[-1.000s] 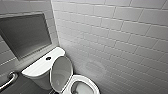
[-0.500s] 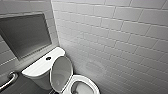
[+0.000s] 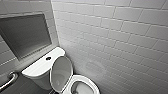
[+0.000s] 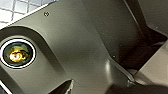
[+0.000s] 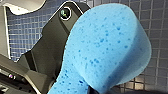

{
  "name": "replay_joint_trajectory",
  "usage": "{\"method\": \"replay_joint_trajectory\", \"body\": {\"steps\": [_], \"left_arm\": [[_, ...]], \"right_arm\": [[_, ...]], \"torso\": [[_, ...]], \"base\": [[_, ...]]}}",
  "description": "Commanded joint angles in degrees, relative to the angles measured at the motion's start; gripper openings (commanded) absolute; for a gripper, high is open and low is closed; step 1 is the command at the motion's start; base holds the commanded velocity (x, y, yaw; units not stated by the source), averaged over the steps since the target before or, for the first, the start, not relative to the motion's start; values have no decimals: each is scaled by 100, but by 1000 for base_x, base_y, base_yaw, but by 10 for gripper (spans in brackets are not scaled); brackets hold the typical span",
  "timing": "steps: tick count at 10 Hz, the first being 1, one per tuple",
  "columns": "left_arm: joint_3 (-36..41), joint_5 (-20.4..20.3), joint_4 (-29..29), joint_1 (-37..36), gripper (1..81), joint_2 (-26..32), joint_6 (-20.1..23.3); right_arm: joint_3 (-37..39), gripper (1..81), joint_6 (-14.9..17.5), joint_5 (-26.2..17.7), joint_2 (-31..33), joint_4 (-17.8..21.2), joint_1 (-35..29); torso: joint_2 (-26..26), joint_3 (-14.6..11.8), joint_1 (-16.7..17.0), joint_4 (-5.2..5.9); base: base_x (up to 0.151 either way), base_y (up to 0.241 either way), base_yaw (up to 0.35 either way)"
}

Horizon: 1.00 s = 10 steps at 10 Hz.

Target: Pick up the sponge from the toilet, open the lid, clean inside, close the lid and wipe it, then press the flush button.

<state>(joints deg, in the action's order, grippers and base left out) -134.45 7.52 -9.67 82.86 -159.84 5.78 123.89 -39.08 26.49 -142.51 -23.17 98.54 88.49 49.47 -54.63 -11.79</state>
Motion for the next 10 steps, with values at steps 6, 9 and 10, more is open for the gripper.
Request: {"method": "replay_joint_trajectory", "body": {"steps": [6, 9, 10], "left_arm": [[77, 373, 79, -142, 811, 101, 46], [59, 373, 44, -142, 811, 119, 55], [51, 373, 52, -142, 811, 101, 46]], "right_arm": [[-2387, 10, 4638, -1049, 1222, 4621, -751], [-2933, 10, 4629, -979, 1626, 4471, -1365], [-3317, 10, 4620, -988, 1879, 4497, -1664]], "torso": [[0, 0, 2, 0], [0, 0, 2, 0], [0, 0, 2, 0]], "base": [[0, 0, 0], [0, 0, 0], [0, 0, 0]]}}
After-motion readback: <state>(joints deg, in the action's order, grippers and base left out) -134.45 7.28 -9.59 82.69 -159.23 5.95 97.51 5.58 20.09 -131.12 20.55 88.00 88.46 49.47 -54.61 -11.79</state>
